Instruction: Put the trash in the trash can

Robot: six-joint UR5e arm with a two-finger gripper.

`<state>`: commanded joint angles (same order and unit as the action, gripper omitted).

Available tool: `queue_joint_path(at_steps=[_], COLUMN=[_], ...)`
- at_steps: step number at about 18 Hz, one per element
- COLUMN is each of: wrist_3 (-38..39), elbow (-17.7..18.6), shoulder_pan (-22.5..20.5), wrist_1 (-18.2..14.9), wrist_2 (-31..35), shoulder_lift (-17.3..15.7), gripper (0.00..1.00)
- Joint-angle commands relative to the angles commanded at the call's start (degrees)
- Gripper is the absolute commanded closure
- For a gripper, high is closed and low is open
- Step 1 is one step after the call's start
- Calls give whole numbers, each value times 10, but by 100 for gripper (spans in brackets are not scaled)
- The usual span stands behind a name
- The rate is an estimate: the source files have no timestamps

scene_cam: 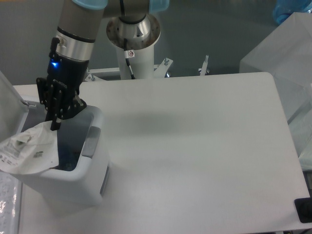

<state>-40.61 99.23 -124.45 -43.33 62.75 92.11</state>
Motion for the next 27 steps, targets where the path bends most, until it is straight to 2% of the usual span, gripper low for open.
queue_joint_path(at_steps=[1, 8, 9, 11, 13, 15, 16, 17, 18, 22, 24, 27], wrist_3=[3, 22, 38, 126, 137, 151, 152, 155, 155, 128, 73, 25], elbow=[-4, 4, 2, -10, -20, -53, -73, -109, -123, -150, -157, -164], shoulder_pan=[-2, -20, -30, -65, -117, -156, -164, -175, -190, -233, -242, -266], wrist_1=[0, 0, 1, 3, 11, 11, 11, 11, 11, 12, 12, 13], wrist_2=[-1, -2, -2, -2, -5, -7, -6, 0, 4, 36, 38, 40], shoulder_lift=[-1, -28, -30, -33, -32, -16, -2, 18, 32, 66, 88, 96], gripper=[0, 0, 0, 0, 0, 0, 0, 0, 0, 0, 0, 0])
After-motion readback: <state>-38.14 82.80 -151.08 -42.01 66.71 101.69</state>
